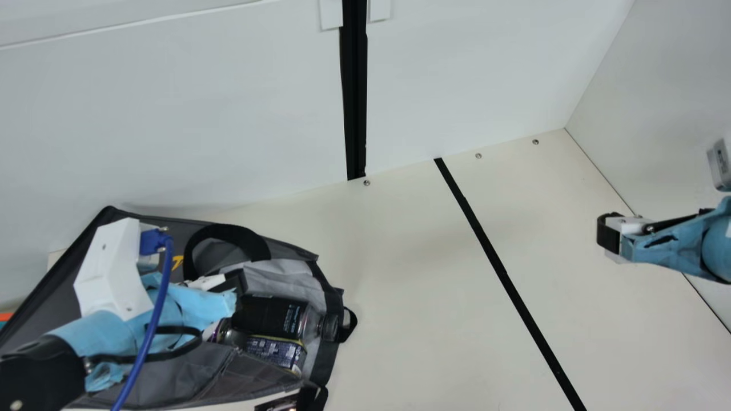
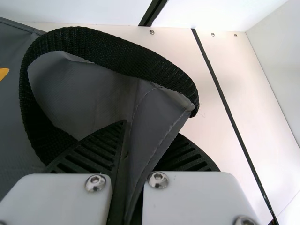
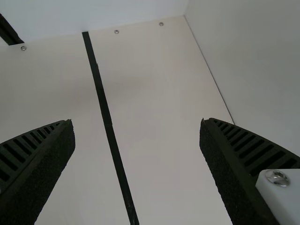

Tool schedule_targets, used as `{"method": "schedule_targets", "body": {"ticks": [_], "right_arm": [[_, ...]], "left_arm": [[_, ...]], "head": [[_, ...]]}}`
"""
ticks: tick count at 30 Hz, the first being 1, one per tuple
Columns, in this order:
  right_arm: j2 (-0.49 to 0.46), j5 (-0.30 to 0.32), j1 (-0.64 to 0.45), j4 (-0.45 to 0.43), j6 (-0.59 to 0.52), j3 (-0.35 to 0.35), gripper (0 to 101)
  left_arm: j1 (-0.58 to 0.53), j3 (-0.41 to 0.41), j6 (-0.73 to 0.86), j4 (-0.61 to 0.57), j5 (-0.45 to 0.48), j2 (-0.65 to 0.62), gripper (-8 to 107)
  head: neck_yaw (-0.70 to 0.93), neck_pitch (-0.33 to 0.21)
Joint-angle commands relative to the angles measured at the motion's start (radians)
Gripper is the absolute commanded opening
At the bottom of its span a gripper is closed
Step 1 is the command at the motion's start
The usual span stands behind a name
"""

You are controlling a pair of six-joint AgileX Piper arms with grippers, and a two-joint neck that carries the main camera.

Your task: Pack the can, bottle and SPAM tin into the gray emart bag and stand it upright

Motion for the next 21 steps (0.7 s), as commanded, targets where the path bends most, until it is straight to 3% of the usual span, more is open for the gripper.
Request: {"method": "schedule_targets", "body": {"ticks": [1,21], "right_arm": [[0.019,0.002,-0.015,0.041,-0.048,-0.002,95],[0.164,0.002,-0.031,0.242,-0.327,0.066,95]], "left_arm": [[0.000,0.000,0.000,0.000,0.000,0.000,-8],[0.000,0.000,0.000,0.000,0.000,0.000,-8]], "head": [[-0.001,-0.023],[-0.001,-0.023]]}}
